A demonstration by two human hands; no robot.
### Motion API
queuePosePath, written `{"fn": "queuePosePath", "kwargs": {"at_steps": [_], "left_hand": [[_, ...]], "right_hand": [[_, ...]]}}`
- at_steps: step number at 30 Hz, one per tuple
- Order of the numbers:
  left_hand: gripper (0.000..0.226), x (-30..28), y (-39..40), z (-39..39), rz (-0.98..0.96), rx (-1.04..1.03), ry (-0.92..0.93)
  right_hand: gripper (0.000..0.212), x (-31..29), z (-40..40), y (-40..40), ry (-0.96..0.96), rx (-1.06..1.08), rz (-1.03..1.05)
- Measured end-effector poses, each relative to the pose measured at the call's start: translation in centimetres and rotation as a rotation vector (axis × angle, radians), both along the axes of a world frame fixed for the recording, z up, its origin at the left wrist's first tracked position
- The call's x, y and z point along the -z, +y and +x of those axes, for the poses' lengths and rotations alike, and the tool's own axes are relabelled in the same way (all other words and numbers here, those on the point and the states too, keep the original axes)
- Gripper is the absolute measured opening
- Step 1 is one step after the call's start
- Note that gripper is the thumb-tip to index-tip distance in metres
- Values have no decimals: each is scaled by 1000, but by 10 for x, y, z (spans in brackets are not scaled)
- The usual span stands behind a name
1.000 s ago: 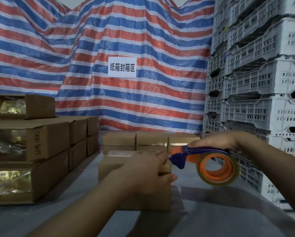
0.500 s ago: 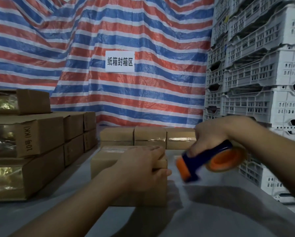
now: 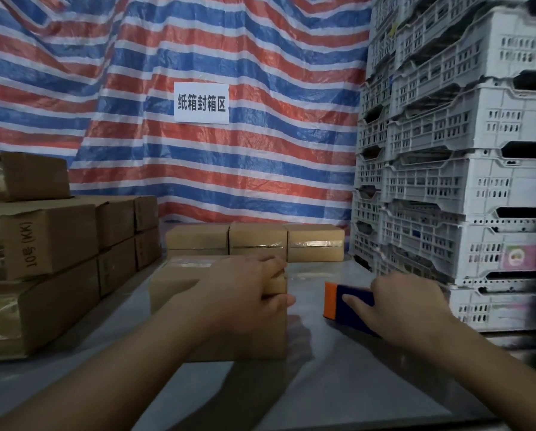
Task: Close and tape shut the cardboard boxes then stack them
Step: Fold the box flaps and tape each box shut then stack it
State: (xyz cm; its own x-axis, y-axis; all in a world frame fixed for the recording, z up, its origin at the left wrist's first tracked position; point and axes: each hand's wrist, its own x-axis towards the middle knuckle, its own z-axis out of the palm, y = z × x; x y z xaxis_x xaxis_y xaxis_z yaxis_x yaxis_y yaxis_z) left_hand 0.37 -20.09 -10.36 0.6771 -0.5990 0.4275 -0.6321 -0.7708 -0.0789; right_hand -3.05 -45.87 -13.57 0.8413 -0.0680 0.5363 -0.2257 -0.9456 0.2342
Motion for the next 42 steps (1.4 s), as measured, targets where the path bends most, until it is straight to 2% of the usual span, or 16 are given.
{"fn": "queuePosePath", "kwargs": {"at_steps": [6, 9, 10, 11, 13, 16, 18, 20, 22, 29, 32, 34, 36, 38, 40, 42], "left_hand": [[65, -3, 0, -2, 11, 9, -11], [64, -4, 0, -2, 12, 17, -14], [64, -4, 0, -2, 12, 18, -14], [64, -4, -1, -3, 13, 15, -13], [63, -3, -1, -3, 15, 5, -14], [64, -2, -1, -2, -17, -11, 2], [78, -2, -1, -1, -63, -20, 37], [92, -2, -1, -1, -77, -25, 69], [95, -2, 0, -2, -93, -22, 75], [95, 5, -1, -2, -90, -14, -10], [92, 4, -2, -3, -92, -33, 15], [85, -4, 0, -6, -126, -15, 111], [71, -16, 4, -5, -250, 69, 297], [55, -29, 15, -3, -471, 156, 429], [51, -36, 31, 1, -657, 141, 405], [44, -36, 52, 7, -754, 11, 239]], "right_hand": [[57, 18, -20, 13, 94, 53, 65], [62, -5, -25, 25, 170, 63, -21], [62, -17, -23, 30, 116, 14, 23], [61, -30, -21, 35, 21, -73, 147], [56, -54, -10, 50, -135, -355, 590], [58, -80, 21, 76, -47, -667, 1290], [61, -89, 40, 96, -22, -752, 1556], [58, -88, 53, 111, -70, -786, 1672], [57, -79, 59, 124, -78, -770, 1747], [59, -21, 52, 136, 82, -676, 1924], [59, -5, 49, 127, 201, -638, 1969], [60, 0, 50, 124, 231, -593, 1941], [61, -2, 52, 120, 120, -580, 1918], [59, -7, 54, 115, -30, -578, 1879], [53, -12, 52, 112, -100, -605, 1880], [40, -19, 49, 111, -134, -660, 1867]]}}
